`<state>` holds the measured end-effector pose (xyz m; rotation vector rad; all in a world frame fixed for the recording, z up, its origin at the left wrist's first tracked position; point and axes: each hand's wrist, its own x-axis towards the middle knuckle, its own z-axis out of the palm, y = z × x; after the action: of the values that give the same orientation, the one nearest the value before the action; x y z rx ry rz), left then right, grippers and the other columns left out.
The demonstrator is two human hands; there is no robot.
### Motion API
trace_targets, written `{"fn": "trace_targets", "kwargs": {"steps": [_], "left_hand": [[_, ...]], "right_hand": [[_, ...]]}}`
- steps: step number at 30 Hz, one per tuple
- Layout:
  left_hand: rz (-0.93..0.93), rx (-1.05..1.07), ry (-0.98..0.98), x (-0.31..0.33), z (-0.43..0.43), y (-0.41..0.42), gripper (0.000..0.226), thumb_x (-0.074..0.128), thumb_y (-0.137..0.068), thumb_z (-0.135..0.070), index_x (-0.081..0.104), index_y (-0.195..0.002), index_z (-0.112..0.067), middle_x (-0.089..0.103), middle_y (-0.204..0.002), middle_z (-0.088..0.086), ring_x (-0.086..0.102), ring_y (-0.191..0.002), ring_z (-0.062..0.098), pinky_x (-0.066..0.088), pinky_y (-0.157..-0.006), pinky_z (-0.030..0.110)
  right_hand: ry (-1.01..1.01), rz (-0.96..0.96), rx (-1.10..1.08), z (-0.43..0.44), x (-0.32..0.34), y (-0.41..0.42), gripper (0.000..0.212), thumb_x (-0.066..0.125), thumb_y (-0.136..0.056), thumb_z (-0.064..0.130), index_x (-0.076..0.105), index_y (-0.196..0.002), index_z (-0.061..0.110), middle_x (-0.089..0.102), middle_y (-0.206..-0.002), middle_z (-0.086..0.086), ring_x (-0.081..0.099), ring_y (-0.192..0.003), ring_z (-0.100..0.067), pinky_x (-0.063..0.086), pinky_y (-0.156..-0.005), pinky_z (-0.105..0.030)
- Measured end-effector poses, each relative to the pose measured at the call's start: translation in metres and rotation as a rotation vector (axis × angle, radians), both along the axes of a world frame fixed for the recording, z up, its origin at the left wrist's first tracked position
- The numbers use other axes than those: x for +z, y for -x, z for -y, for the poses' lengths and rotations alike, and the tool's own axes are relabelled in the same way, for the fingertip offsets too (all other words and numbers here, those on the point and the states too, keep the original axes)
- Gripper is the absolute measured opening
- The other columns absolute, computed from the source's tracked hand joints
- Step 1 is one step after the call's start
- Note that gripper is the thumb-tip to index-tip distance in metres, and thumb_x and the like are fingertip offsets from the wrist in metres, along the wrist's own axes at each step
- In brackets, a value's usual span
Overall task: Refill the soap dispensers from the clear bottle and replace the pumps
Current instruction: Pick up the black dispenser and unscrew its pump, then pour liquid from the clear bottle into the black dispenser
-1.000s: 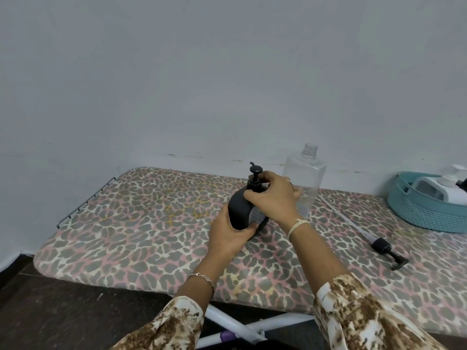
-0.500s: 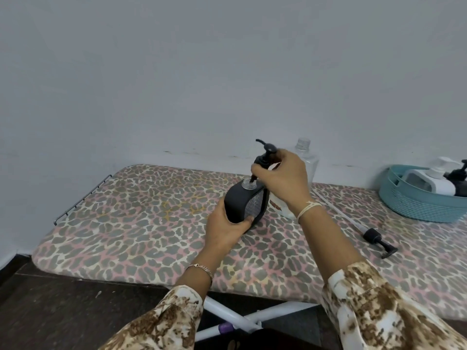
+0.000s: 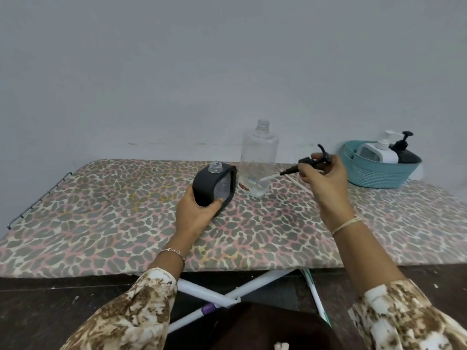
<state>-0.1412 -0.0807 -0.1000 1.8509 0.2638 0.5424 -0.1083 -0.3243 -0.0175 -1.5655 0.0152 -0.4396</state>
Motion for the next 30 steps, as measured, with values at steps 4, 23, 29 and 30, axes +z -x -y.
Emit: {"fn": "trace_targets", "kwargs": {"steps": [4, 23, 29, 30], "left_hand": [[0.005, 0.013, -0.024, -0.003, 0.000, -0.002, 0.058, 0.081, -0.074, -0.021, 0.056, -0.127, -0.015, 0.062, -0.111, -0.007, 0.058, -0.100, 0.010, 0.047, -0.087, 0.025], [0.063, 0.054, -0.083, -0.007, 0.001, -0.007, 0.058, 0.081, -0.074, -0.022, 0.056, -0.125, -0.018, 0.063, -0.109, -0.008, 0.061, -0.100, 0.011, 0.050, -0.085, 0.026], [0.073, 0.081, -0.073, -0.005, 0.002, -0.006, 0.059, 0.081, -0.075, -0.021, 0.055, -0.127, -0.019, 0.061, -0.107, -0.012, 0.058, -0.097, 0.007, 0.046, -0.083, 0.022], [0.075, 0.092, -0.076, -0.005, 0.002, -0.006, 0.058, 0.081, -0.075, -0.021, 0.055, -0.127, -0.019, 0.061, -0.106, -0.011, 0.058, -0.096, 0.007, 0.046, -0.082, 0.022]], "right_hand": [[0.039, -0.053, -0.102, 0.024, -0.034, -0.002, 0.026, 0.072, -0.078, 0.008, 0.055, -0.097, 0.013, 0.060, -0.091, 0.000, 0.059, -0.084, -0.014, 0.049, -0.080, -0.027], [0.677, -0.049, -0.193, 0.011, -0.081, -0.026, 0.049, 0.073, -0.078, 0.036, 0.055, -0.117, 0.013, 0.057, -0.114, -0.002, 0.054, -0.108, -0.019, 0.045, -0.091, -0.031], [0.526, 0.041, -0.026, -0.031, -0.052, -0.041, 0.083, 0.075, -0.076, 0.047, 0.034, -0.141, 0.017, 0.041, -0.141, -0.001, 0.040, -0.129, -0.015, 0.032, -0.108, -0.029], [0.458, 0.018, 0.004, -0.038, -0.048, -0.046, 0.088, 0.078, -0.074, 0.046, 0.032, -0.143, 0.017, 0.039, -0.143, -0.001, 0.038, -0.131, -0.016, 0.033, -0.110, -0.032]]}}
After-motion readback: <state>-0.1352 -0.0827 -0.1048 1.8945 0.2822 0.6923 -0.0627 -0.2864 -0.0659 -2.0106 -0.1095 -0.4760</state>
